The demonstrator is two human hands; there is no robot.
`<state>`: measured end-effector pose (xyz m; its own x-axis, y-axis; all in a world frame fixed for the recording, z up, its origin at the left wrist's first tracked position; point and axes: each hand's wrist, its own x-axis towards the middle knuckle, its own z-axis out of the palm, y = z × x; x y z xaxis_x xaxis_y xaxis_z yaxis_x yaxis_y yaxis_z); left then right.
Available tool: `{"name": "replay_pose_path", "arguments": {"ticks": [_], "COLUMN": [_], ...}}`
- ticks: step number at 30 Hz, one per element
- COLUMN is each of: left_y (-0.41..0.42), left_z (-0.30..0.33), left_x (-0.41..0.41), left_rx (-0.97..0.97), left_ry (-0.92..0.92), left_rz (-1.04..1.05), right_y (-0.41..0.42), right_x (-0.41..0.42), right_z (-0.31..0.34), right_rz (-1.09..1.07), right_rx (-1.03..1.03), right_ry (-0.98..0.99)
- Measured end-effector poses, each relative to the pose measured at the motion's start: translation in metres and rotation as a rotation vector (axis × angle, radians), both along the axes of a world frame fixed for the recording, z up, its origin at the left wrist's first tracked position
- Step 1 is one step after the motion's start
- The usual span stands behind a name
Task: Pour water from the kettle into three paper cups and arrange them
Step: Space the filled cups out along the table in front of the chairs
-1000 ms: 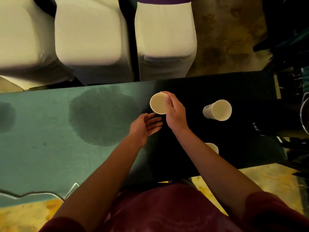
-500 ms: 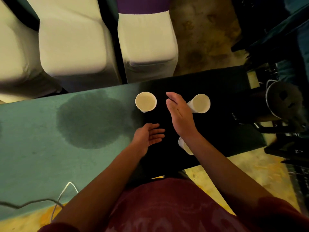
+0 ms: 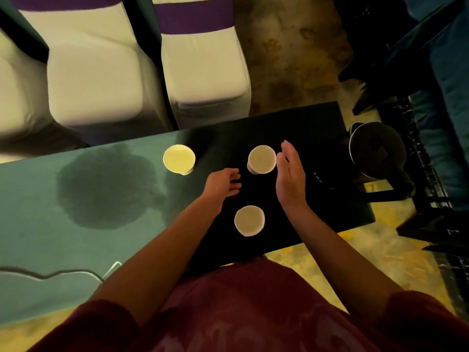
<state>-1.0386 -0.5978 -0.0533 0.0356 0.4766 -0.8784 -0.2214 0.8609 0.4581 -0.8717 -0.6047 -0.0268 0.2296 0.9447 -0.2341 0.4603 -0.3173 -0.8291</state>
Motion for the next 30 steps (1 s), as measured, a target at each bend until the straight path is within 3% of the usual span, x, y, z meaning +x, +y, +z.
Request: {"name": "replay_pose_path", "arguments": {"ticks": [15, 30], "left_y": [0.031, 0.031], "left_z": [-0.004, 0.006], "left_x": [0.04, 0.051], "left_rx": [-0.058, -0.02], "left_ry": [0.098, 0.106], "left_rz": [0.112, 0.194], "right_y": [0.039, 0.045], "right_x": [0.024, 0.022], "right_z": [-0.059, -0.043], "right_rz": [0.235, 0.228], "right_rx": [-0.182, -0.018], "right_ry": [0.081, -0.132]}}
